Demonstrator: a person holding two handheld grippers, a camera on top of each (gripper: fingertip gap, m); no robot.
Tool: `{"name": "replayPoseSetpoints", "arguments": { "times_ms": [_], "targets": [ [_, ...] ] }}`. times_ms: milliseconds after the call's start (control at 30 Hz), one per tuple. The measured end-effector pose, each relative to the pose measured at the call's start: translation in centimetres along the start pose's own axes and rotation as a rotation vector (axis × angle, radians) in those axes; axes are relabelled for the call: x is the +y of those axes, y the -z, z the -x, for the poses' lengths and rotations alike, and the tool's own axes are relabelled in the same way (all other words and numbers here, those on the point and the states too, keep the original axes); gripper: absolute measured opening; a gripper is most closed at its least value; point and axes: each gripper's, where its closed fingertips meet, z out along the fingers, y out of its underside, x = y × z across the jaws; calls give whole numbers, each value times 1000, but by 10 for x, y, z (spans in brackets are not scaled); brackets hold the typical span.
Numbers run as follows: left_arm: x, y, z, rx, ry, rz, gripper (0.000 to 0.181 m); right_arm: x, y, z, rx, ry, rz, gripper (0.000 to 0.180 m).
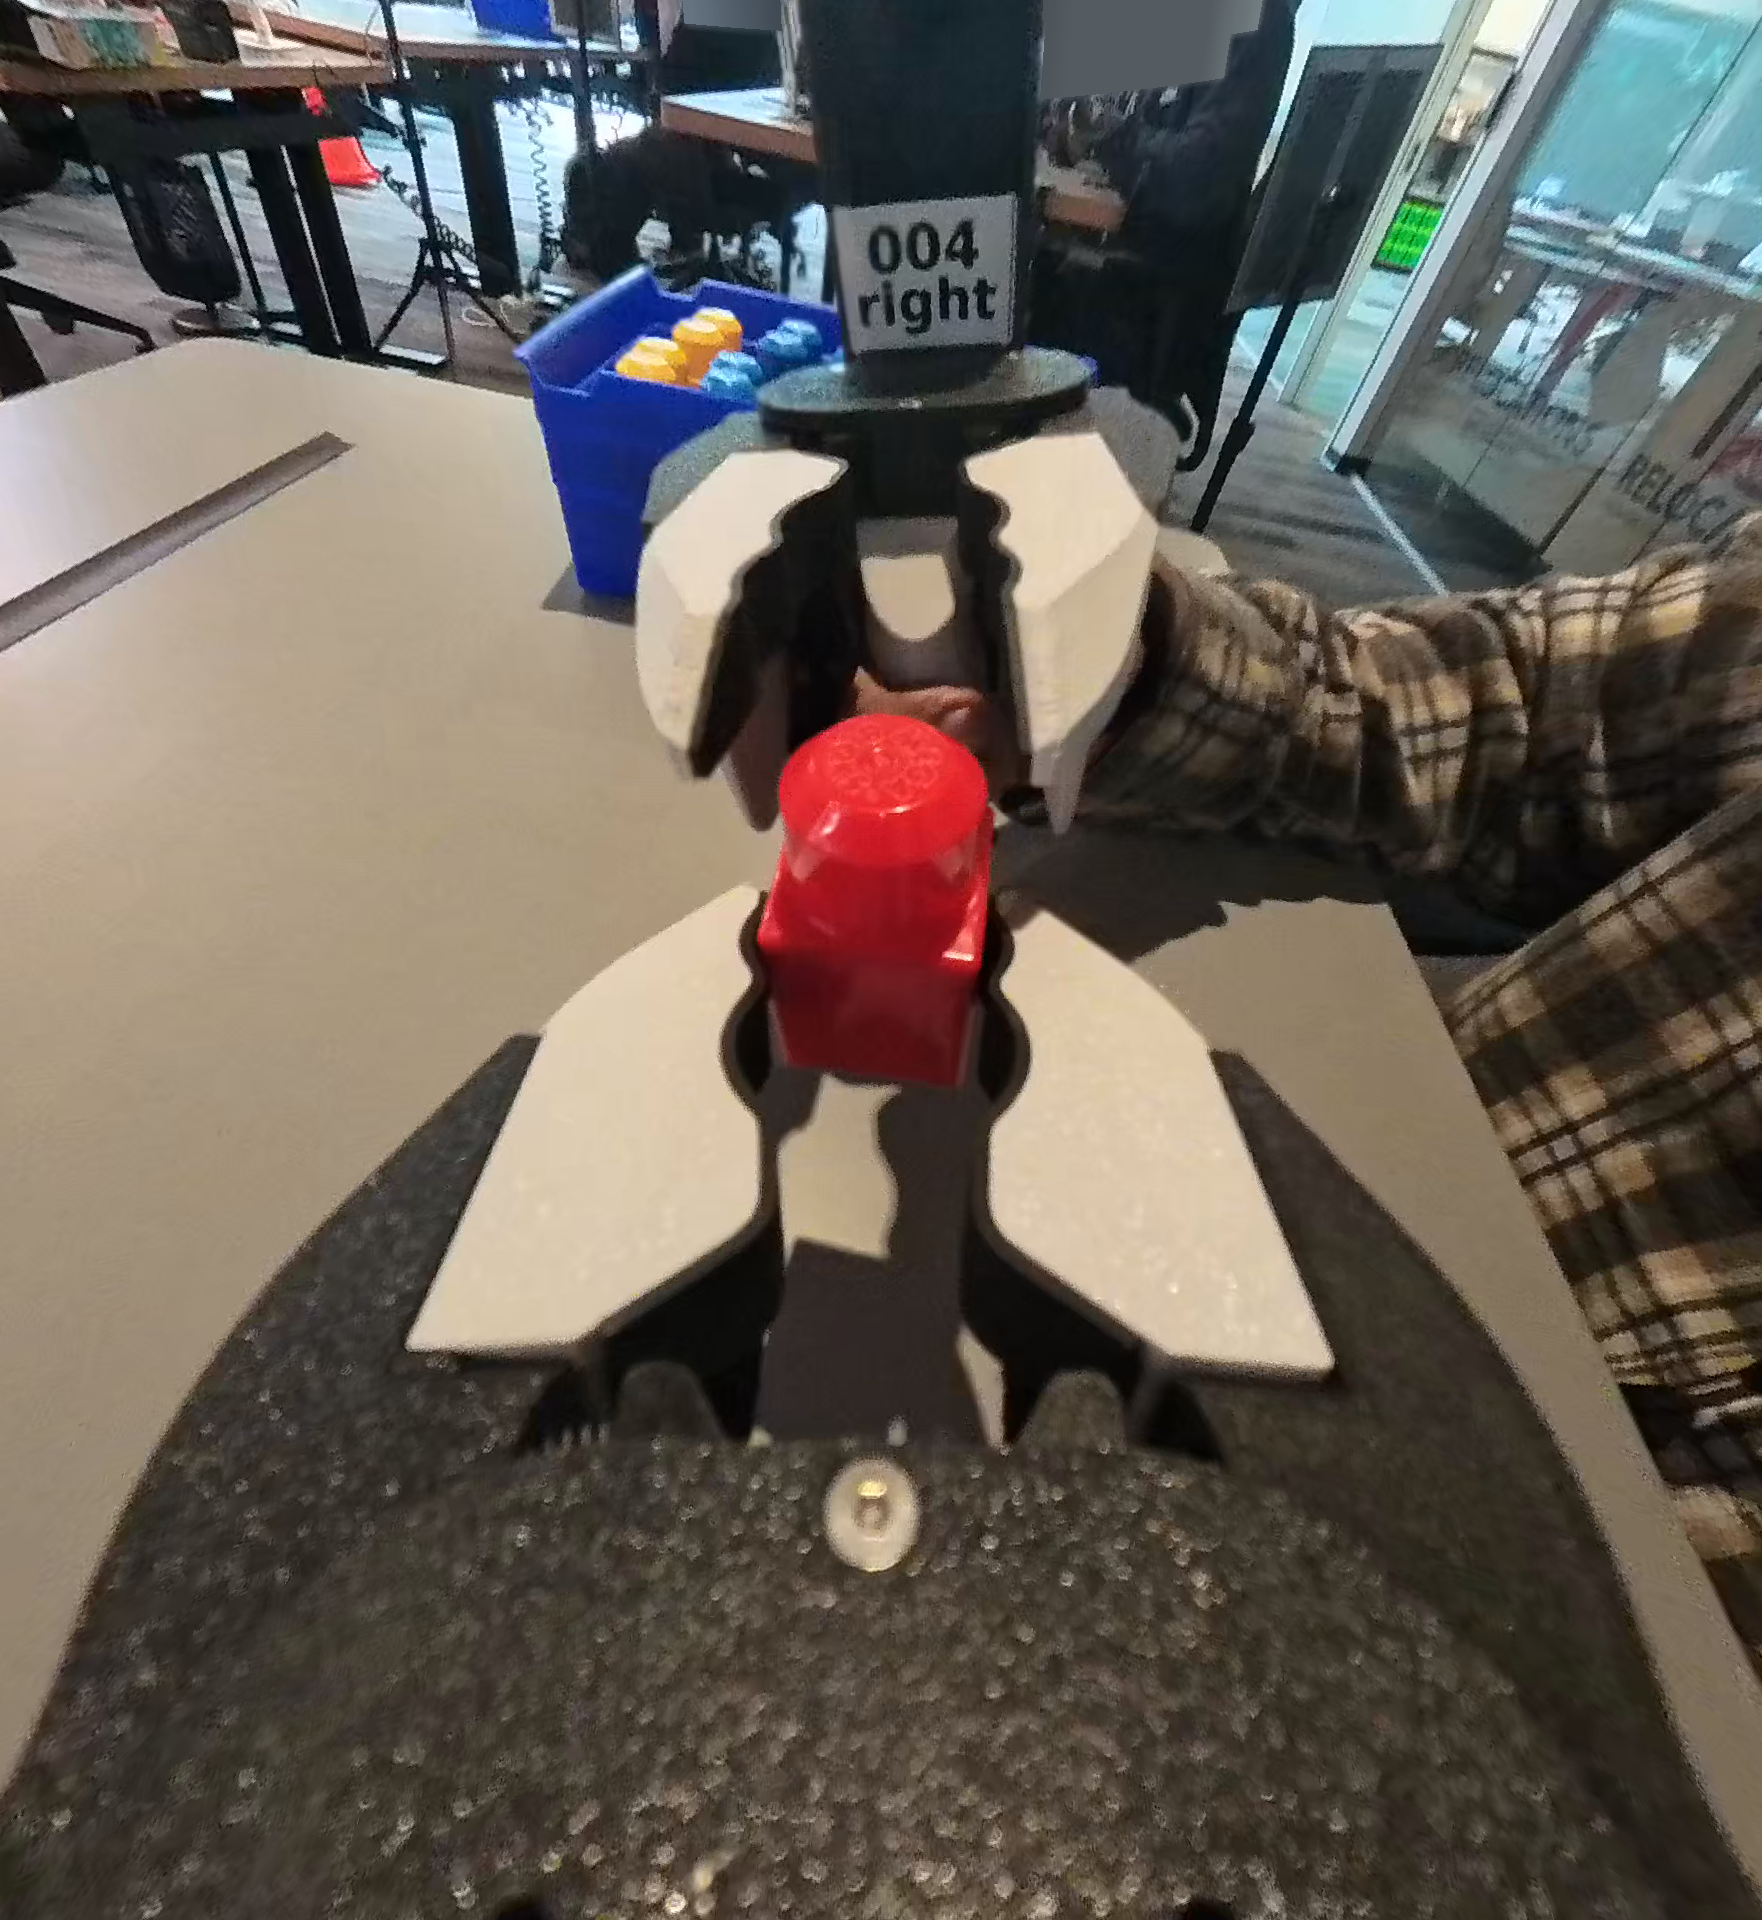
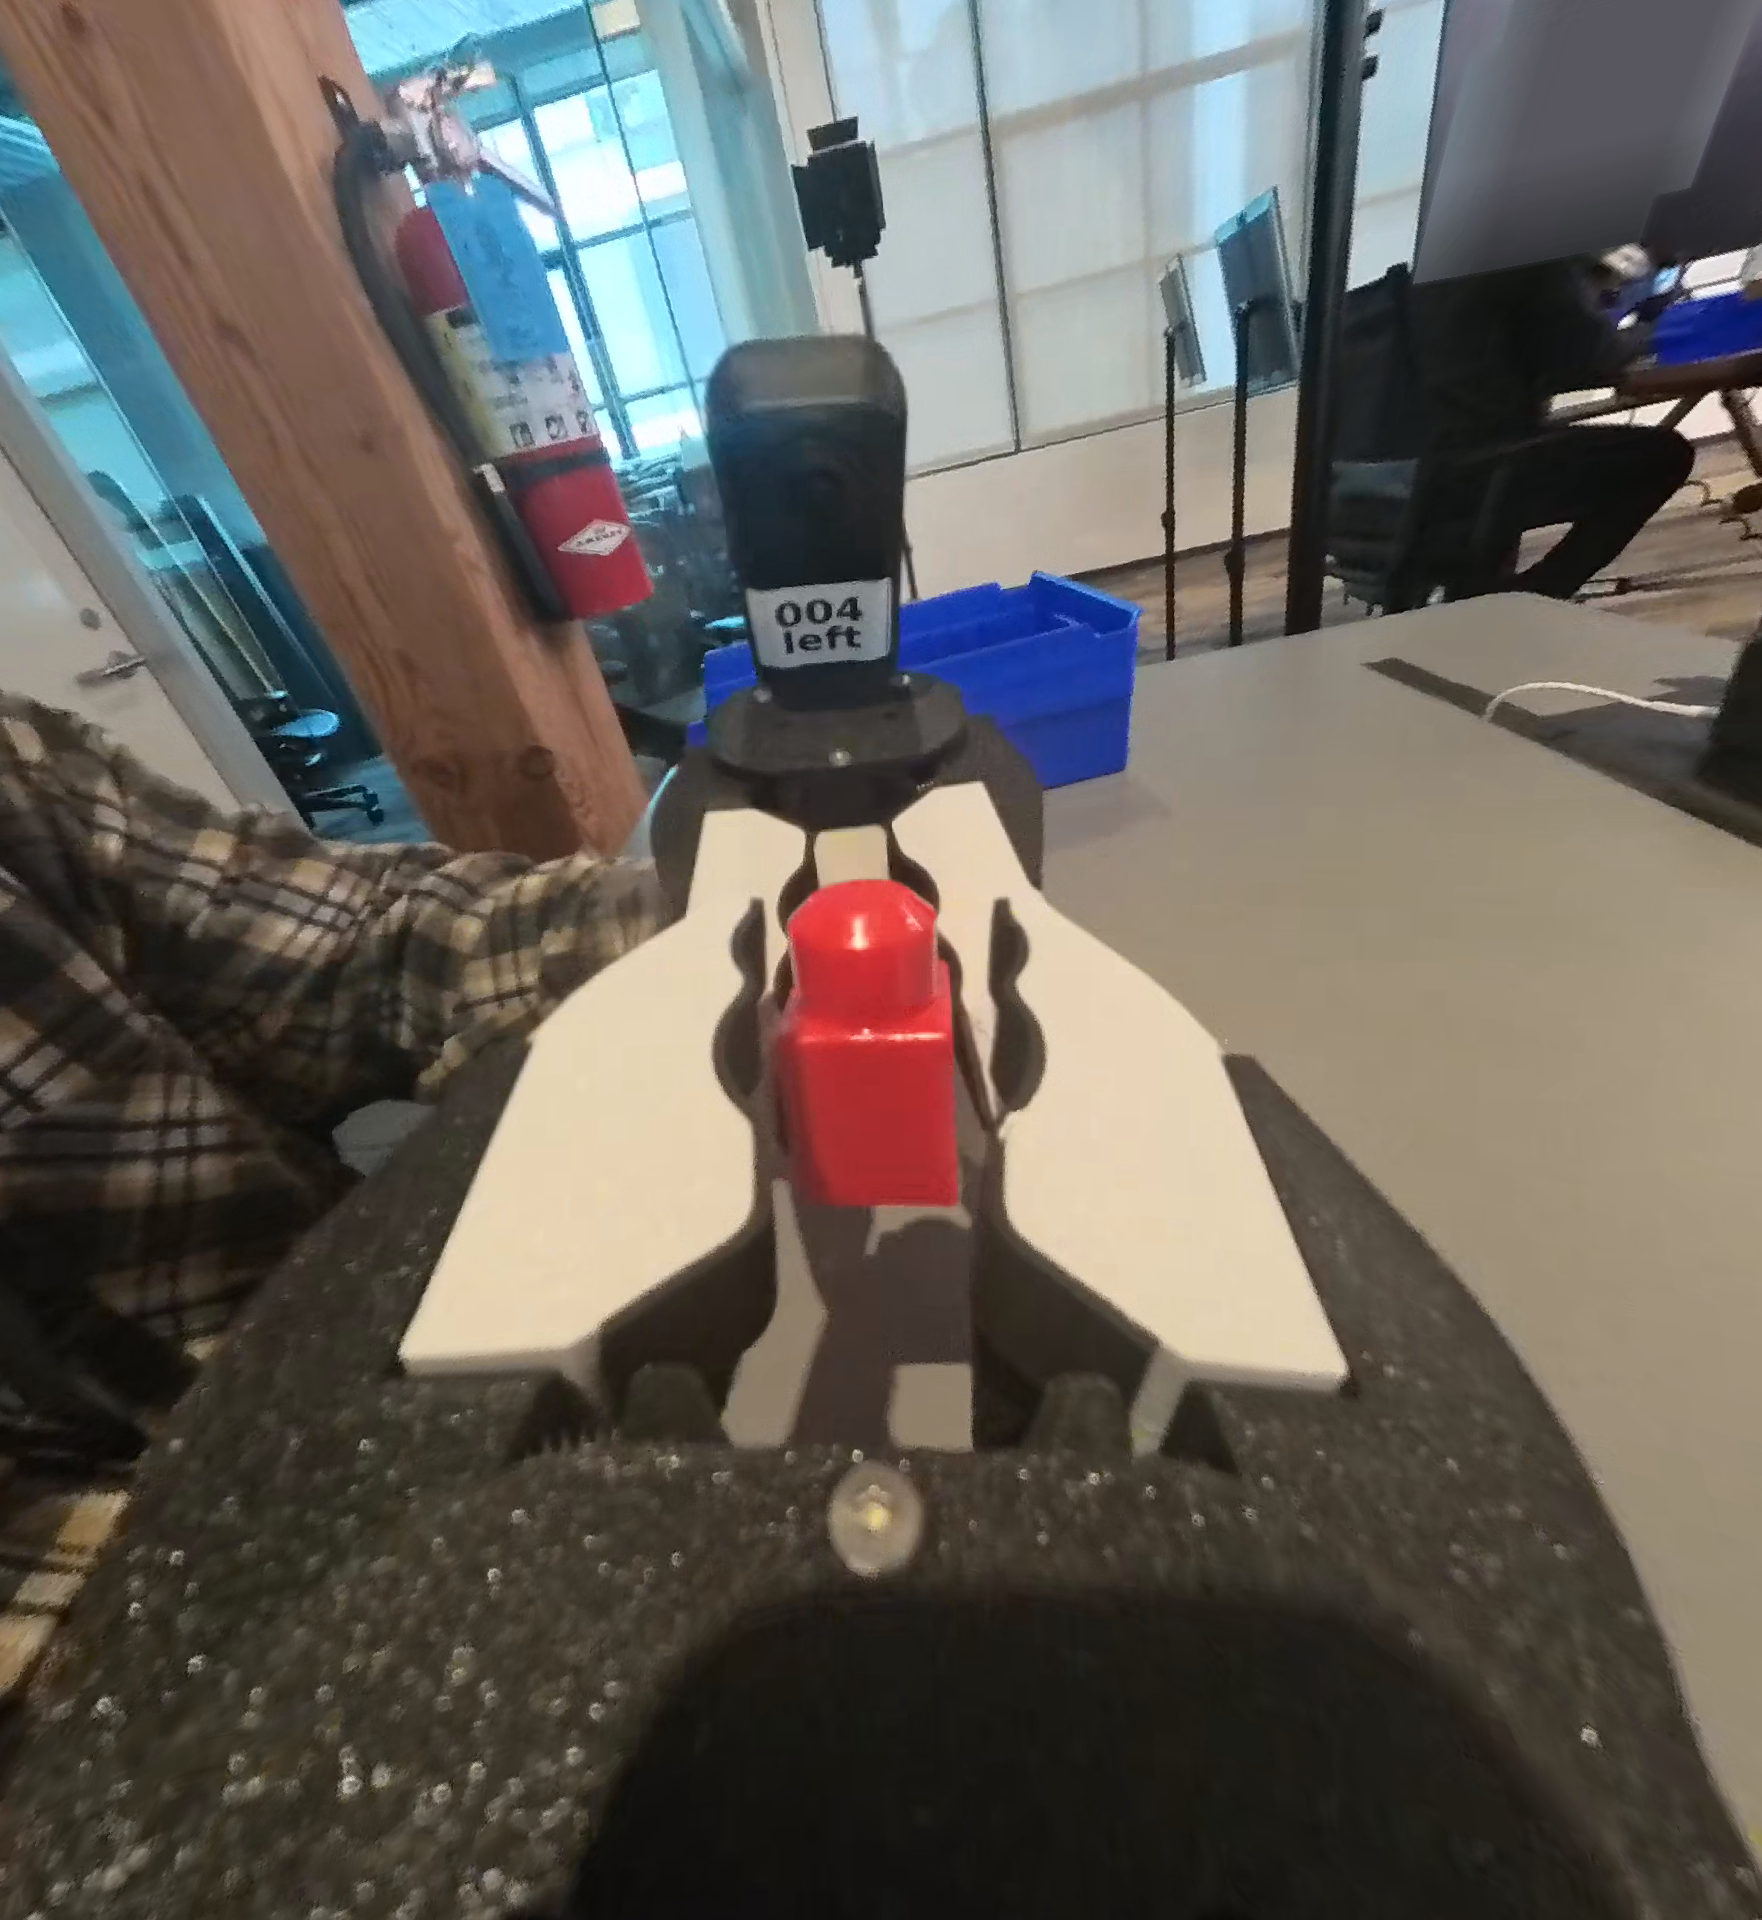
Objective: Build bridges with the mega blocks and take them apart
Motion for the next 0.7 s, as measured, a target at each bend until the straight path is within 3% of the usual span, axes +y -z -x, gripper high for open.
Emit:
{"name": "replayPoseSetpoints", "arguments": {
  "times_ms": [167,333,367,433,533,700],
  "targets": [
    [0,-1,-1,-3,10,-11,37,9,-7,4,10,32,46,29],
    [-1,-3,-4,14,24,-28,37,10,-8,5,32,60,92,29],
    [1,-2,0,7,28,-17,40,10,-7,4,41,67,121,28],
    [10,6,15,-48,34,23,61,7,-6,-1,63,89,196,28],
    [23,28,42,-125,70,57,76,8,-2,-17,100,150,391,28],
    [37,77,79,-234,124,42,77,55,-2,-44,87,166,873,28]
  ]
}}
